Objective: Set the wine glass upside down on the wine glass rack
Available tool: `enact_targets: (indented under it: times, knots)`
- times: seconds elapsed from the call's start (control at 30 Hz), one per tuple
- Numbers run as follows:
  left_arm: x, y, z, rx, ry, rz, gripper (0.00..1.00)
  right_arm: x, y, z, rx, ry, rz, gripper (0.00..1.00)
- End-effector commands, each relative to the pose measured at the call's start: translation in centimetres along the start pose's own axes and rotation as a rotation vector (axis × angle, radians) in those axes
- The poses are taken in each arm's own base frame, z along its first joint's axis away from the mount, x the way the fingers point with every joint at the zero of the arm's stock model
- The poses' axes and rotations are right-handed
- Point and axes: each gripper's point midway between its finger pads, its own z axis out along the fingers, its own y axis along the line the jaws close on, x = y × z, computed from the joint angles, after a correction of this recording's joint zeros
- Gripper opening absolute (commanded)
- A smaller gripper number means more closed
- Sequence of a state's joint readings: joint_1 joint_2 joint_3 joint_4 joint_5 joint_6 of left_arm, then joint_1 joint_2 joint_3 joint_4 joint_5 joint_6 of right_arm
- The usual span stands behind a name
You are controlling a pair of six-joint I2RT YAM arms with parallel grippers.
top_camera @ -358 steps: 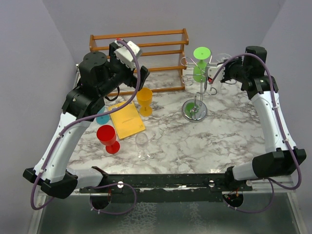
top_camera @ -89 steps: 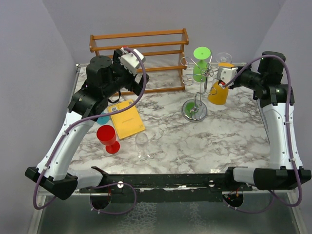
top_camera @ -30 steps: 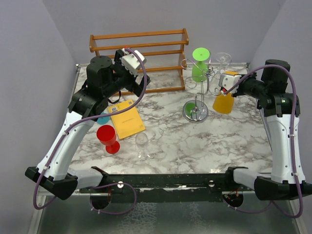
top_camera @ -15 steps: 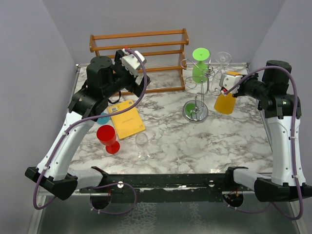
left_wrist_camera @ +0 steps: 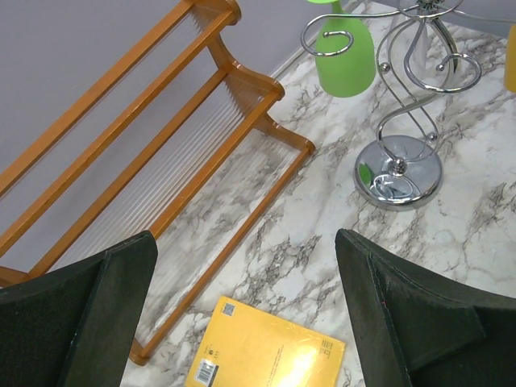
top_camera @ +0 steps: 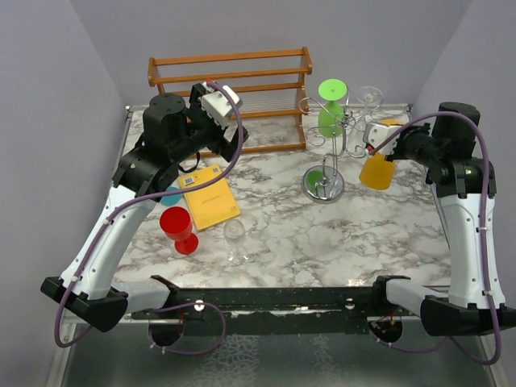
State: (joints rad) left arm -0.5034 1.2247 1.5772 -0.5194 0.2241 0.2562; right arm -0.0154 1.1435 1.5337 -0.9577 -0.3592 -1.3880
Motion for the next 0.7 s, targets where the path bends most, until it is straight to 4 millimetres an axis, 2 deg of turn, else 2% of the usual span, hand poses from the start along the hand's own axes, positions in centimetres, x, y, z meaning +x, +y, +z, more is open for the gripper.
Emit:
enact_targets:
  times: [0.0, 0.3, 0.67]
  knots:
    - [-0.7, -0.4, -0.8, 0.021, -0.030, 0.012, 0.96, 0.8, -1.2, -0.3, 0.063, 0.043, 0.001, 0.01]
    - [-0.6, -0.5, -0.6, 0.027, -0.028, 0.011, 0.96, 0.7, -1.3, 0.5, 0.063, 0.019, -0.004, 0.01]
    - [-0.6, -0.5, -0.6, 0.030, -0.026, 0.011, 0.96, -0.7, -1.5, 2.0, 0.054, -0.079, -0.003, 0.06]
